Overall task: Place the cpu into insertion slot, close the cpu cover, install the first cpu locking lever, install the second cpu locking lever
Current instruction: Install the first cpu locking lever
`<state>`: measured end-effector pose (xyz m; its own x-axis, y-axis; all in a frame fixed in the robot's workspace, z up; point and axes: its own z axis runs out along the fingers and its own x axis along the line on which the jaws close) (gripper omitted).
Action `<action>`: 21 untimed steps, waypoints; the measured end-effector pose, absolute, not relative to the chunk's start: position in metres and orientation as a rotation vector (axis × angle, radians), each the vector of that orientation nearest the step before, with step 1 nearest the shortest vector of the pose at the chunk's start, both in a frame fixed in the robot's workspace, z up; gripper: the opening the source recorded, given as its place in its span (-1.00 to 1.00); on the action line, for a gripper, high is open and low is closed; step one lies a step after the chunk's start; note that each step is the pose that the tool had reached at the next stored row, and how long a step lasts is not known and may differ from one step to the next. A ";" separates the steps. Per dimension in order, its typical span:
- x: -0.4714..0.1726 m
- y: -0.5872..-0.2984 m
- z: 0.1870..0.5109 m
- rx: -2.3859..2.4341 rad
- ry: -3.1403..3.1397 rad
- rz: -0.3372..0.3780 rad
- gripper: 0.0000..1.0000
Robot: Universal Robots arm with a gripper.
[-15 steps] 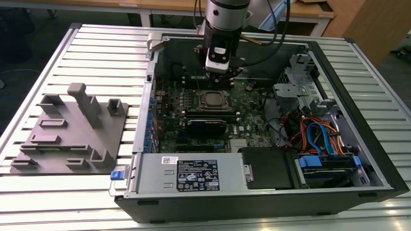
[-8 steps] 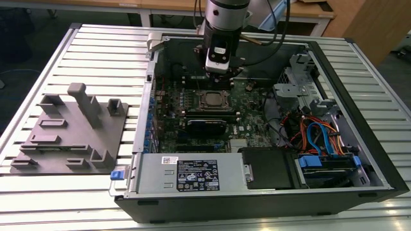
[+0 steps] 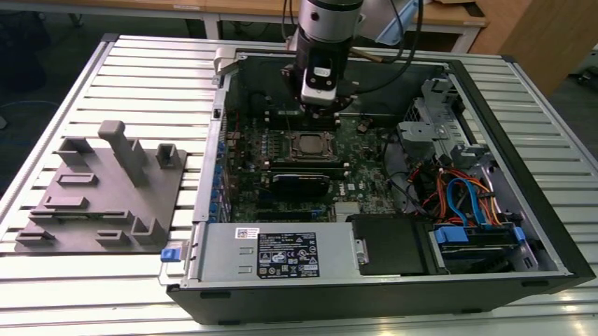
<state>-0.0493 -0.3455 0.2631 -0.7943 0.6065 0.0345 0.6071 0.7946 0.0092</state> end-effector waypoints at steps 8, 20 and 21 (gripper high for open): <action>-0.050 -0.346 0.263 -0.872 -3.008 -0.039 -0.80; -0.050 -0.346 0.262 -0.551 -3.081 -0.037 -0.80; -0.050 -0.346 0.262 -0.523 -3.086 -0.037 -0.80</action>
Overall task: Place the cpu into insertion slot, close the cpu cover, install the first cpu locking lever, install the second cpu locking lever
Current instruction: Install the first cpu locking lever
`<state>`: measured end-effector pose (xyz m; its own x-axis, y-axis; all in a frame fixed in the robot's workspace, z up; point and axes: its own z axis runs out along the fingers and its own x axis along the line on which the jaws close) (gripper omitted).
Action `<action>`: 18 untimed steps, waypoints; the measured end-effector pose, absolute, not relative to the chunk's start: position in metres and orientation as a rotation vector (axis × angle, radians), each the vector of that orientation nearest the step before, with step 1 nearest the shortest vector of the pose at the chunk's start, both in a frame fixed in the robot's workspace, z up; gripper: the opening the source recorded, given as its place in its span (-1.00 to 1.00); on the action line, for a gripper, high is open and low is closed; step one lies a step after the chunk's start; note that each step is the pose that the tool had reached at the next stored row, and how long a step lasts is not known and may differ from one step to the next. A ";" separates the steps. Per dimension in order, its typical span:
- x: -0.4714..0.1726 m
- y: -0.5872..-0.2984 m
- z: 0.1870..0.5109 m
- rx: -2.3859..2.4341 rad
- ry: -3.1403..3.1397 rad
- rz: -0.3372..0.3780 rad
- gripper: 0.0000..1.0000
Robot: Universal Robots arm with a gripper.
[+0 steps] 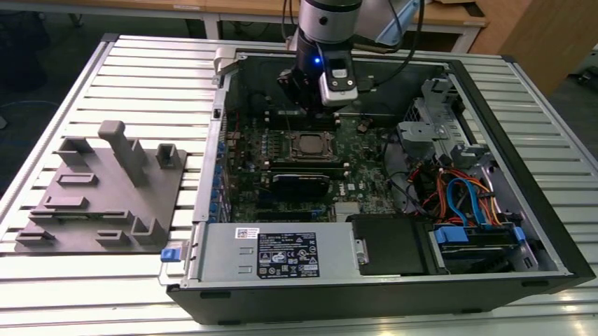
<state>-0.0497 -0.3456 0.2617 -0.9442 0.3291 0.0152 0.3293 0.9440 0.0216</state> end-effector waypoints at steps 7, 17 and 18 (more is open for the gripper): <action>-0.050 -0.346 0.261 -0.386 -3.107 -0.037 -0.80; -0.055 -0.346 0.260 -0.218 -3.121 -0.046 -0.80; -0.055 -0.346 0.260 -0.197 -3.122 -0.046 -0.80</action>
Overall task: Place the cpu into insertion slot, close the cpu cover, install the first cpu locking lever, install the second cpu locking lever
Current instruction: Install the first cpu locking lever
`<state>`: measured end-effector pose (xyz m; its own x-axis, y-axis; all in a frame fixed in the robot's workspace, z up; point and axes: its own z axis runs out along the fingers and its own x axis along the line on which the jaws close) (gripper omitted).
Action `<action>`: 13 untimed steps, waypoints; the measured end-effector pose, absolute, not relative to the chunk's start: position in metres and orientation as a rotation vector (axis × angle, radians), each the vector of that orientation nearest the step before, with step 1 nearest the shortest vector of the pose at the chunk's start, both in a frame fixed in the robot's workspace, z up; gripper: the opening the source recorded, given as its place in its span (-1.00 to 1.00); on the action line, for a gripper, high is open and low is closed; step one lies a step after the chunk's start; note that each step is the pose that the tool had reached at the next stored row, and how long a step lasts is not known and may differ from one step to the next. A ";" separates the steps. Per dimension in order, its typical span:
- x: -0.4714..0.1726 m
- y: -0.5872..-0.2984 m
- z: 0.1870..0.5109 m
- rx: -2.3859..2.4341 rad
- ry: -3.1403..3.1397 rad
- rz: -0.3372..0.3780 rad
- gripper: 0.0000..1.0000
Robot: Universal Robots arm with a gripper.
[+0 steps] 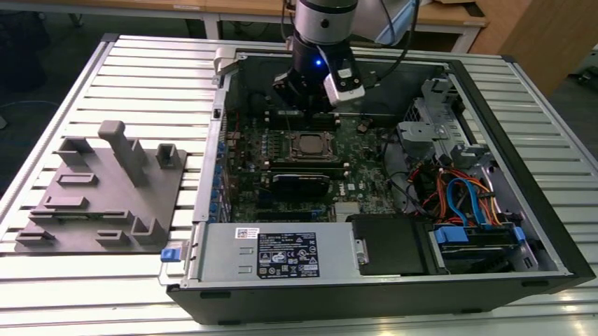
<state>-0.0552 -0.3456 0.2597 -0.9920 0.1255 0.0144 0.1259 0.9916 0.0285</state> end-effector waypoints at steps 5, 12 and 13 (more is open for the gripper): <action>-0.062 -0.346 0.259 -0.164 -3.125 -0.046 -0.80; -0.081 -0.346 0.259 -0.160 -3.128 -0.047 -0.80; -0.083 -0.346 0.259 -0.159 -3.128 -0.047 -0.80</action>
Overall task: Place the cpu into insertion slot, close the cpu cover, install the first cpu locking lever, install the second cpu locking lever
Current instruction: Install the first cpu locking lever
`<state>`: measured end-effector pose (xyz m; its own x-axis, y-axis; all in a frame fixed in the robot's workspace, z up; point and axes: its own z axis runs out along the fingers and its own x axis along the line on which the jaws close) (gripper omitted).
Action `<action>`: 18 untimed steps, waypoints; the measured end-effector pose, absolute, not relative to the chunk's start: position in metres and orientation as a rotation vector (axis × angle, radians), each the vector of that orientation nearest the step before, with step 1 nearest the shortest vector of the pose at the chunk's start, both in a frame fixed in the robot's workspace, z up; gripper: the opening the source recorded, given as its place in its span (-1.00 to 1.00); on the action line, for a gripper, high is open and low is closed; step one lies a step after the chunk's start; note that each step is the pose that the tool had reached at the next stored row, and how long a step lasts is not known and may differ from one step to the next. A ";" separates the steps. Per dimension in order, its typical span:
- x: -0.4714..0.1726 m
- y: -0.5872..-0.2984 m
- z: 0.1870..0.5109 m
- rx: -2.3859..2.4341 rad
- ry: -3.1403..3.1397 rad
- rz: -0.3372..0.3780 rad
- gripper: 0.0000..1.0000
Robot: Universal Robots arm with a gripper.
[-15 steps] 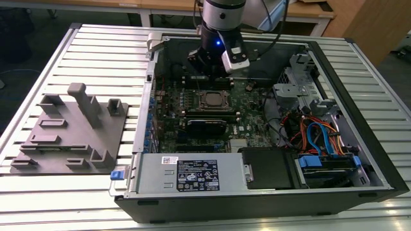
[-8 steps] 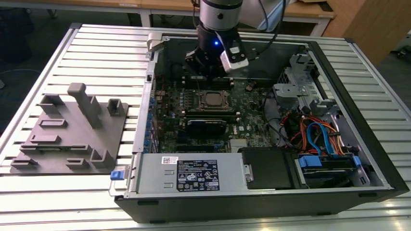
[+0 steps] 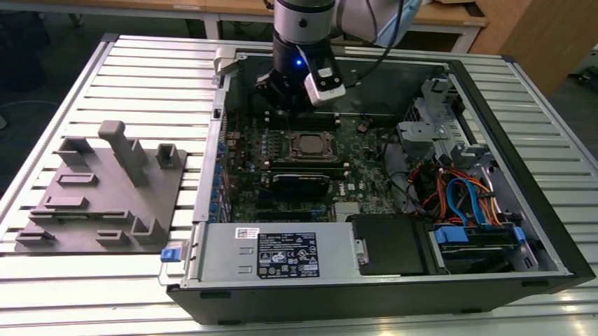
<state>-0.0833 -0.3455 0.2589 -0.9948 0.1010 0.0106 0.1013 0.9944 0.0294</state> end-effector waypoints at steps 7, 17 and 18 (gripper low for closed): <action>-0.090 -0.346 0.258 -0.105 -3.133 -0.047 -0.80; -0.109 -0.344 0.257 -0.105 -3.157 -0.050 -0.80; -0.109 -0.343 0.257 -0.105 -3.157 -0.051 -0.80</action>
<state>-0.1088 -0.3434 0.2573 -0.9976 0.0667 -0.0163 0.0662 0.9973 0.0326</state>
